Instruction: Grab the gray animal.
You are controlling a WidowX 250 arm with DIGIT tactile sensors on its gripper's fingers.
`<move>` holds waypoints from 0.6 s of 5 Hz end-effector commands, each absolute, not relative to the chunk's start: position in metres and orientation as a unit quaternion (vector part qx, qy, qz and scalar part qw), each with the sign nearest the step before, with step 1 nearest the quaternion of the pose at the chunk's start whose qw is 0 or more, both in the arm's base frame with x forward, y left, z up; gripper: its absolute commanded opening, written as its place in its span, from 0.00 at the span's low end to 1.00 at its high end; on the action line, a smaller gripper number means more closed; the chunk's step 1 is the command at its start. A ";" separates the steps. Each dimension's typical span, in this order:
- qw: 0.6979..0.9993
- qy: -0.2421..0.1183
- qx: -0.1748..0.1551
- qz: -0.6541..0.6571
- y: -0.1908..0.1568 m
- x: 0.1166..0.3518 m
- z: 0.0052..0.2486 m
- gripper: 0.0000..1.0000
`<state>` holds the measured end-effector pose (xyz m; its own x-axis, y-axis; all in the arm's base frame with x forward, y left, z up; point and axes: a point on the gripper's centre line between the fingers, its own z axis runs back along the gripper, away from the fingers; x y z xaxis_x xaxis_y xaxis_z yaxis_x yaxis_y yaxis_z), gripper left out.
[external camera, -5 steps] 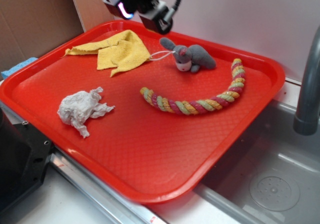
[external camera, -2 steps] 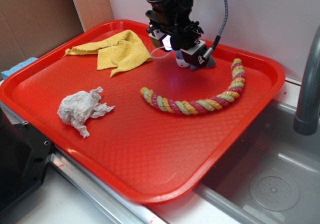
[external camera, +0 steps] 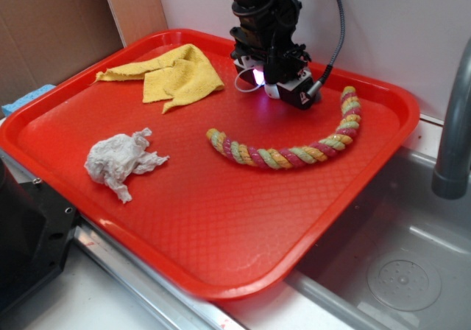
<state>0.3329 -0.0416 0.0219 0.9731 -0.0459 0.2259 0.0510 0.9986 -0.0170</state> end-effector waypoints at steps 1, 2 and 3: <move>0.991 -0.134 -0.002 -0.001 -0.037 0.346 0.042 0.00; 0.993 -0.100 0.031 0.051 -0.030 0.333 0.058 0.00; 0.992 -0.049 0.020 0.118 -0.024 0.309 0.077 0.00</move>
<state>0.2969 -0.0250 0.0527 0.9761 0.2160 0.0246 -0.2170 0.9747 0.0534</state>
